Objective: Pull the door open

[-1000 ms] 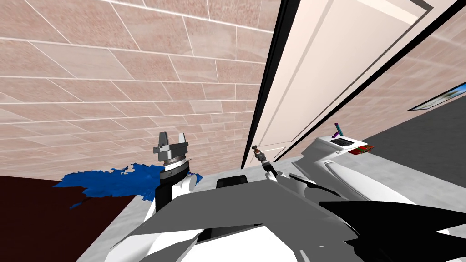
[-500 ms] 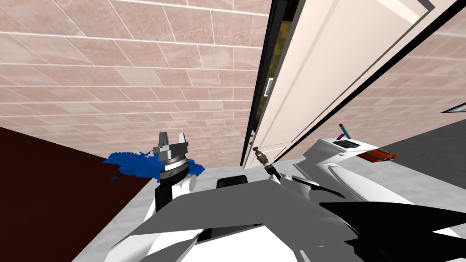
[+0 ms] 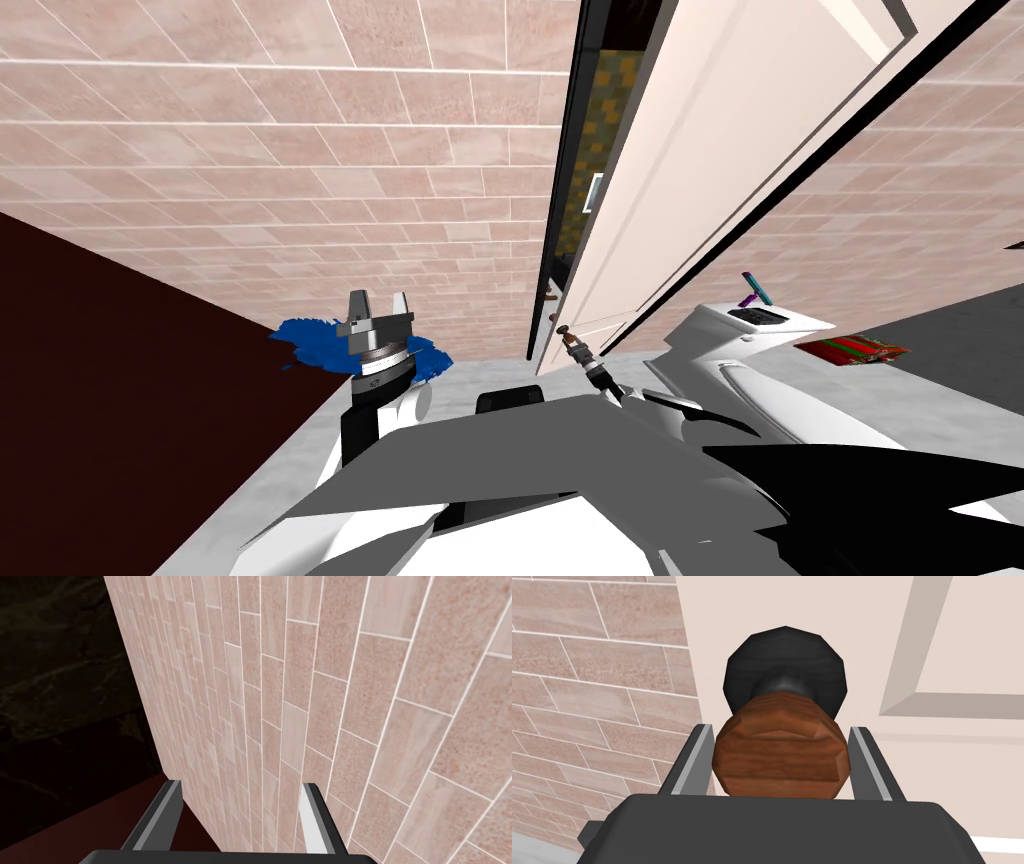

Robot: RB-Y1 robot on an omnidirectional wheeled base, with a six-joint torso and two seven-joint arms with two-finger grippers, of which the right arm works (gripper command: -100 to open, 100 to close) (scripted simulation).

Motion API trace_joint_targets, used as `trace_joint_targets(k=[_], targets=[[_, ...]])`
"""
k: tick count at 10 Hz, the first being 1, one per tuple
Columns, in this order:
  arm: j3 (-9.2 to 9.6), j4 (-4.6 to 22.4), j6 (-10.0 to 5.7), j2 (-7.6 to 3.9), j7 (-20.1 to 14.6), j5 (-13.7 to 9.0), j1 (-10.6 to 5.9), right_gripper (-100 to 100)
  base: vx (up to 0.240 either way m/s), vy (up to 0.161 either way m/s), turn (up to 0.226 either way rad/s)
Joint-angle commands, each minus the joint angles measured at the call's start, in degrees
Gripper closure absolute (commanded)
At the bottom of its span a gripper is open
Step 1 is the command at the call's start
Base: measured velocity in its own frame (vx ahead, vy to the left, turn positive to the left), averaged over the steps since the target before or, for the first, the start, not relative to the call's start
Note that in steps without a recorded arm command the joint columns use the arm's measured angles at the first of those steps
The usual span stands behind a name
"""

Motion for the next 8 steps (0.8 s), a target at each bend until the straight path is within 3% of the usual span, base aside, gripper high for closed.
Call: trace_joint_targets(k=[1,4,8], targets=[[0.24,0.34,-0.82,-0.17,-0.43,0.28,0.39,100,-0.114,-0.071,0.120],[0.79,1.09,-2.65,-0.55,-1.41,0.90,1.27,100,-0.204,-0.080,0.181],[1.58,2.19,-5.33,-1.10,-2.82,1.81,2.56,100,-0.217,-0.129,0.175]])
